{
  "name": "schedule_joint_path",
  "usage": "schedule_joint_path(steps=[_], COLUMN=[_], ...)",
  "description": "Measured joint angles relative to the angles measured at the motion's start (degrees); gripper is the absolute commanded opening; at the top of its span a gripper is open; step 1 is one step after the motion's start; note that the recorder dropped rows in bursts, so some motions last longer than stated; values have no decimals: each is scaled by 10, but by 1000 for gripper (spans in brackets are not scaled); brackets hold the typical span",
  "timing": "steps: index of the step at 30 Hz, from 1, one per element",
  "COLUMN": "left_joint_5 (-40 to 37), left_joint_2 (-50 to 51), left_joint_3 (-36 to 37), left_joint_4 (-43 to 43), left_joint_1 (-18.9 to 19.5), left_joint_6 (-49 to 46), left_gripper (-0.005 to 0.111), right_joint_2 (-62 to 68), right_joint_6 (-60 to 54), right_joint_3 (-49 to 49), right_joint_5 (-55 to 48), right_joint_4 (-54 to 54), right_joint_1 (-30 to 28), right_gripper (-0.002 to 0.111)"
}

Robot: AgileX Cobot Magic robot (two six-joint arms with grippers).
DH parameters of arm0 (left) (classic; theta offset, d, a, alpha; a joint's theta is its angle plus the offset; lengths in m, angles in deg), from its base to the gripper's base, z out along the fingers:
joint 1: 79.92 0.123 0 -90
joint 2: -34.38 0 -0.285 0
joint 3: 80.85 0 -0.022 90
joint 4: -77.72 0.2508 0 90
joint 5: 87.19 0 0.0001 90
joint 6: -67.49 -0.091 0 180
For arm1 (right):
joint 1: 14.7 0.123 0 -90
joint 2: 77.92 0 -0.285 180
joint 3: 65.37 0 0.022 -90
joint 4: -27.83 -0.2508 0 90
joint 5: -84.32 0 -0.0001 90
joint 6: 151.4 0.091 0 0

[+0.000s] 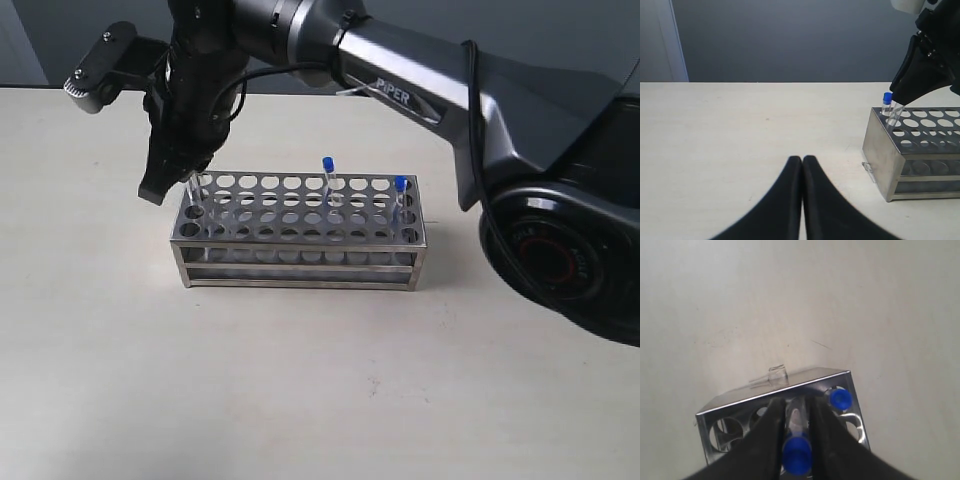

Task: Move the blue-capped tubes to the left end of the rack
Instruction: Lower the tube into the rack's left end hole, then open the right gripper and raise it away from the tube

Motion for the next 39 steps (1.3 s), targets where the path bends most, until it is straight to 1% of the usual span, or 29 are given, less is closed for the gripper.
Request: schedule_joint_path(steps=[17,23,24,26,28,30,31,32,34,39], left_joint_5=[0,0,0,0,0,0,0,0,0,0], left_joint_2=[0,0,0,0,0,0,0,0,0,0], left_joint_3=[0,0,0,0,0,0,0,0,0,0], left_joint_4=[0,0,0,0,0,0,0,0,0,0], left_joint_1=[0,0,0,0,0,0,0,0,0,0], left_joint_6=[0,0,0,0,0,0,0,0,0,0], left_gripper=[1,1,1,1,1,1,1,1,1,1], right_joint_2=[37,37,37,37,37,37,37,37,37,30], right_joint_6=[14,41,42,43,45,46,48,51,59,70], right_joint_3=[3,3,3,3,3,3,3,3,3,3], right_joint_5=[26,26,26,26,26,23,20,17,9,-4], right_joint_4=[-6,-6,-6,-10,-12,-22,-28,-34,-40,-32], right_joint_1=[0,0,0,-1,-1,-1,-1,-1,0,1], right_gripper=[-1,0,4,15,34,49,54,55,51,34])
